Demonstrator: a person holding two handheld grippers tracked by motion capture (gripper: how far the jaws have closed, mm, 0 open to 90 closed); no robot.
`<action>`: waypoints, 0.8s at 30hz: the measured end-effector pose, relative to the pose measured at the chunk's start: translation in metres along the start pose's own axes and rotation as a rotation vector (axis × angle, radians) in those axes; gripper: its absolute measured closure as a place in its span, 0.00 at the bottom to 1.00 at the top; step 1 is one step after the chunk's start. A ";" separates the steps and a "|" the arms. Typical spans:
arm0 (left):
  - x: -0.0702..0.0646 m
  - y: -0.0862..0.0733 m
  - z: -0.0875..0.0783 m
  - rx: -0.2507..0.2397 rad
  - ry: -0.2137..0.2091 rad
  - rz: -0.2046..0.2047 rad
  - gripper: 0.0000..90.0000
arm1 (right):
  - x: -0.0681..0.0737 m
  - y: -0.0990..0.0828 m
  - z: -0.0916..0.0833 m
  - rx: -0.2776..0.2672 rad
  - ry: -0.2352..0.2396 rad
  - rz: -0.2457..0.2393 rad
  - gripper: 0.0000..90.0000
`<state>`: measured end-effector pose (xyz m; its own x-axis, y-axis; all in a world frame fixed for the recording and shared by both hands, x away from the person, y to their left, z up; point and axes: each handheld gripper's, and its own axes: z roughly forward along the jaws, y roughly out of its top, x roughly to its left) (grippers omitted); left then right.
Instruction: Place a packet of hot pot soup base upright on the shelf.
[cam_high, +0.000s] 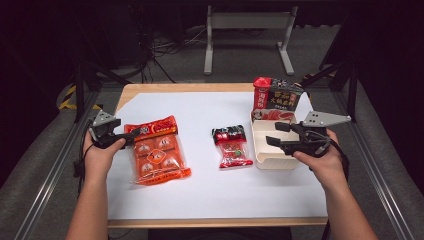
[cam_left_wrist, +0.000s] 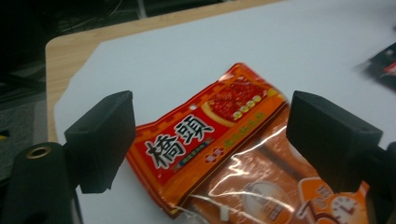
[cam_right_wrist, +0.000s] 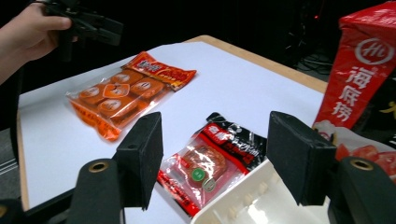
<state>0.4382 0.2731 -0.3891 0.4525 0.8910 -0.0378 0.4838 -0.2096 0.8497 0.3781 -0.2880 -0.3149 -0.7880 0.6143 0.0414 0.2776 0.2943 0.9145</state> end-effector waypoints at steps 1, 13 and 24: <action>0.002 -0.001 0.002 0.014 0.004 -0.006 0.19 | 0.000 0.000 0.000 0.000 0.000 0.000 0.41; 0.023 -0.010 0.019 0.102 -0.021 -0.036 0.32 | 0.010 -0.001 -0.007 -0.018 0.021 -0.009 0.41; 0.042 -0.025 0.040 0.149 -0.042 -0.128 0.35 | 0.014 -0.006 -0.011 -0.006 0.003 -0.010 0.40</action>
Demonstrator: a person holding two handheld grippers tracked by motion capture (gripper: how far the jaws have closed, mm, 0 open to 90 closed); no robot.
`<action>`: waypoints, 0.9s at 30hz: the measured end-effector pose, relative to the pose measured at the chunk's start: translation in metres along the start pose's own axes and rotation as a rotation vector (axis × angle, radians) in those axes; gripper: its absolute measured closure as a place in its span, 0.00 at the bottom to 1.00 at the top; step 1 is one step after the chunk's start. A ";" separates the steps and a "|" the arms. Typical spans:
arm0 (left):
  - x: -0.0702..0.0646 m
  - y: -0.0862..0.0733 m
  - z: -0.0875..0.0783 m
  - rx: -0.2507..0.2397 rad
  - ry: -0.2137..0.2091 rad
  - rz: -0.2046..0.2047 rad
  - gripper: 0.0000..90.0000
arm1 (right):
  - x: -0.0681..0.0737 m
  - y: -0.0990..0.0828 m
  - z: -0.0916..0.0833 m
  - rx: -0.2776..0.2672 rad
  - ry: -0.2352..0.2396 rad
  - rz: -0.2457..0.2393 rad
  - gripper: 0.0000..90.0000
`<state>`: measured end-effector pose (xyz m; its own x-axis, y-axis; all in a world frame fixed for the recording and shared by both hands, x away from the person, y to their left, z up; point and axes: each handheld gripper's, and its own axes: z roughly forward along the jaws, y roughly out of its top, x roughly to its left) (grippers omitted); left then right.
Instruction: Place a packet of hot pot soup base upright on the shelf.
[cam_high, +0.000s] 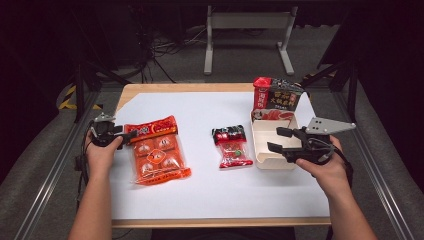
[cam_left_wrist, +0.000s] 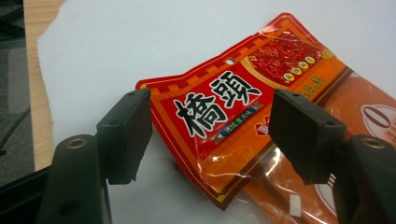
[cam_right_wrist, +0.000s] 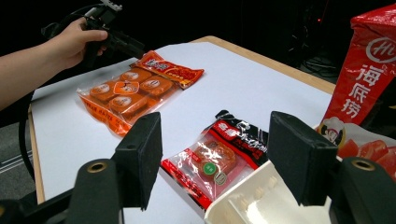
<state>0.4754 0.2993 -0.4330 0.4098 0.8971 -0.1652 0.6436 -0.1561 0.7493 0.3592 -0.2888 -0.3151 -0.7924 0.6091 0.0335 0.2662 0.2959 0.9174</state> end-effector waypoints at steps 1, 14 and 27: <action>0.002 -0.001 0.001 0.003 -0.004 -0.004 0.35 | 0.000 -0.001 0.000 0.000 0.000 0.002 0.40; 0.014 -0.006 0.012 -0.006 0.006 -0.069 0.49 | 0.002 -0.007 -0.003 0.012 -0.015 0.016 0.39; 0.013 -0.006 0.024 -0.008 0.004 -0.053 0.56 | 0.003 -0.012 -0.006 0.025 -0.027 0.021 0.39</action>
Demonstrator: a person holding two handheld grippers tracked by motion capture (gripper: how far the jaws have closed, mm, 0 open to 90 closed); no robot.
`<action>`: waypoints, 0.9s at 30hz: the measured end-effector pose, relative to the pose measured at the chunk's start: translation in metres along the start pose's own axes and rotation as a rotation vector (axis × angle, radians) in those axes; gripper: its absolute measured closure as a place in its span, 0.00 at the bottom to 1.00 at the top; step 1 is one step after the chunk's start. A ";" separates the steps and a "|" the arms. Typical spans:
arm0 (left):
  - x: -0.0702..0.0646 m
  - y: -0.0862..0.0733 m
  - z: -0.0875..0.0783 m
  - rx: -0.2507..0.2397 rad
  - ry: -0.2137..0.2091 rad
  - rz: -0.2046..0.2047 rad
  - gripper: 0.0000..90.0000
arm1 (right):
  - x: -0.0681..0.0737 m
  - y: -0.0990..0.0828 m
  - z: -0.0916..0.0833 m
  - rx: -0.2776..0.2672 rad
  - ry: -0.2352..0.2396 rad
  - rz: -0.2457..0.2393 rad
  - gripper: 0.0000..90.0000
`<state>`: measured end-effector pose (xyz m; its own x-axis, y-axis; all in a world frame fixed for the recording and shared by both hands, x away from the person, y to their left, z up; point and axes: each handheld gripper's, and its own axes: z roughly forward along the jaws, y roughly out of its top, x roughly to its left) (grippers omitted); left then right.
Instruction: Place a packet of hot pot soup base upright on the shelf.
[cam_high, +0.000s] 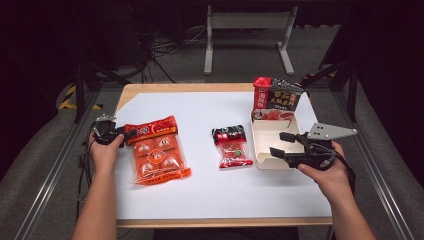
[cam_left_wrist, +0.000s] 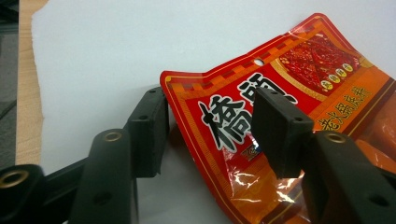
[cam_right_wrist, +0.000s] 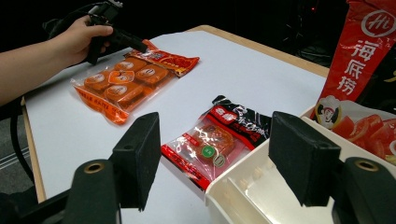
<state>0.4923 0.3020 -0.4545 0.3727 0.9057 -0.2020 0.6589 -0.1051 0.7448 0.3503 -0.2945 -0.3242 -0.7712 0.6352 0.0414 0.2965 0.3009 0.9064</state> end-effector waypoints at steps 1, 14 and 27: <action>-0.001 0.000 0.001 0.002 0.001 0.005 0.58 | 0.000 0.000 0.000 0.000 0.000 0.001 0.39; -0.003 0.000 0.005 0.011 -0.001 0.007 0.90 | 0.000 -0.005 0.002 0.024 -0.022 0.000 0.38; -0.005 0.002 -0.002 -0.048 -0.012 0.038 1.00 | 0.002 -0.006 0.003 0.026 -0.021 -0.005 0.38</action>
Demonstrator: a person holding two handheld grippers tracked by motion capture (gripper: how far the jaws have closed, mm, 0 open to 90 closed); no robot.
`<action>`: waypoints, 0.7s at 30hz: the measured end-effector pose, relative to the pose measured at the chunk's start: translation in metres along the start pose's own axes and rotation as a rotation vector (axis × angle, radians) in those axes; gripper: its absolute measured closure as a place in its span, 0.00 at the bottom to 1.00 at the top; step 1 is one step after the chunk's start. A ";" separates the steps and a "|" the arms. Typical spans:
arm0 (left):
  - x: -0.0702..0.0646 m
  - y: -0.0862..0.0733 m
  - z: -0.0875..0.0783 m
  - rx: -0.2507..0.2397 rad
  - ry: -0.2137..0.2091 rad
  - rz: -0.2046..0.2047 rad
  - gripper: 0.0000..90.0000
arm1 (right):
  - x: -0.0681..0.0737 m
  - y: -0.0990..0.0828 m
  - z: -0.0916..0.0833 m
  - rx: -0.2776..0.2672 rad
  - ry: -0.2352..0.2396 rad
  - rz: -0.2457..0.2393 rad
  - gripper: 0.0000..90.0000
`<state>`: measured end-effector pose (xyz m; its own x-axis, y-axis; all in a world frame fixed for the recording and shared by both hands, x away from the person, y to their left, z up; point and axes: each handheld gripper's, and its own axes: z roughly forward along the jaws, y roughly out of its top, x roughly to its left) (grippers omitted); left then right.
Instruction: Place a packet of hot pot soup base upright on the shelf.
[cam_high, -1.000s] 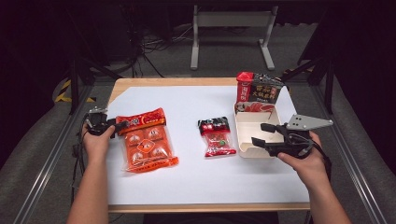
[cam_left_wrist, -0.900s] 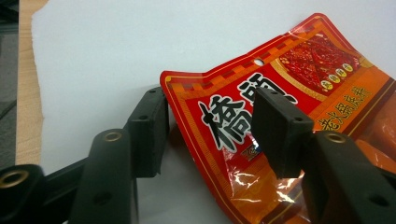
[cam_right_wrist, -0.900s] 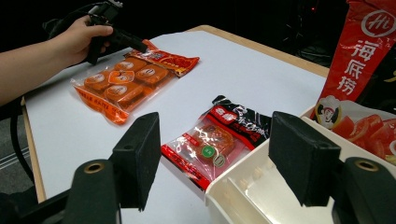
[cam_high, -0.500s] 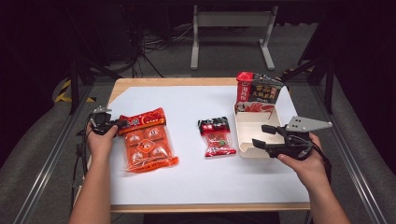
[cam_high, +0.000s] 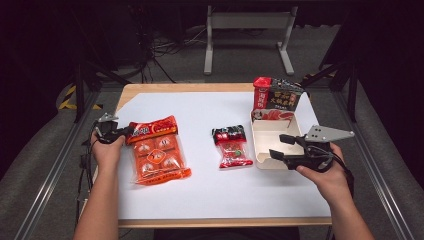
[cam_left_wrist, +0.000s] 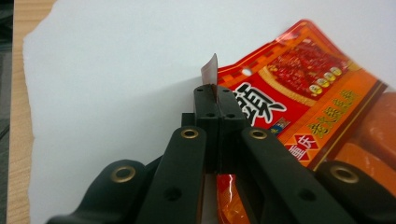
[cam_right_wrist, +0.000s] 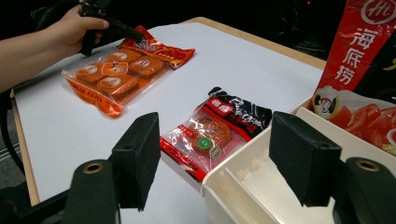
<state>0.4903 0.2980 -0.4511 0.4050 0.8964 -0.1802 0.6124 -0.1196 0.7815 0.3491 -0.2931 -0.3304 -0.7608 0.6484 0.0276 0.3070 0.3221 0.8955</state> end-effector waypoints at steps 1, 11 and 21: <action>0.000 0.000 0.000 0.000 0.000 0.000 1.00 | 0.000 0.000 0.000 0.000 0.000 0.000 0.38; -0.004 0.006 -0.023 -0.071 -0.041 -0.040 1.00 | 0.002 0.001 0.001 -0.006 0.008 -0.023 0.45; -0.022 0.017 -0.047 -0.186 -0.062 -0.006 1.00 | 0.005 0.004 0.006 0.019 0.024 -0.072 0.56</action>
<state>0.4602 0.2964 -0.4058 0.4464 0.8681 -0.2172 0.4812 -0.0282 0.8761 0.3503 -0.2842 -0.3295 -0.7948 0.6063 -0.0258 0.2613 0.3802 0.8872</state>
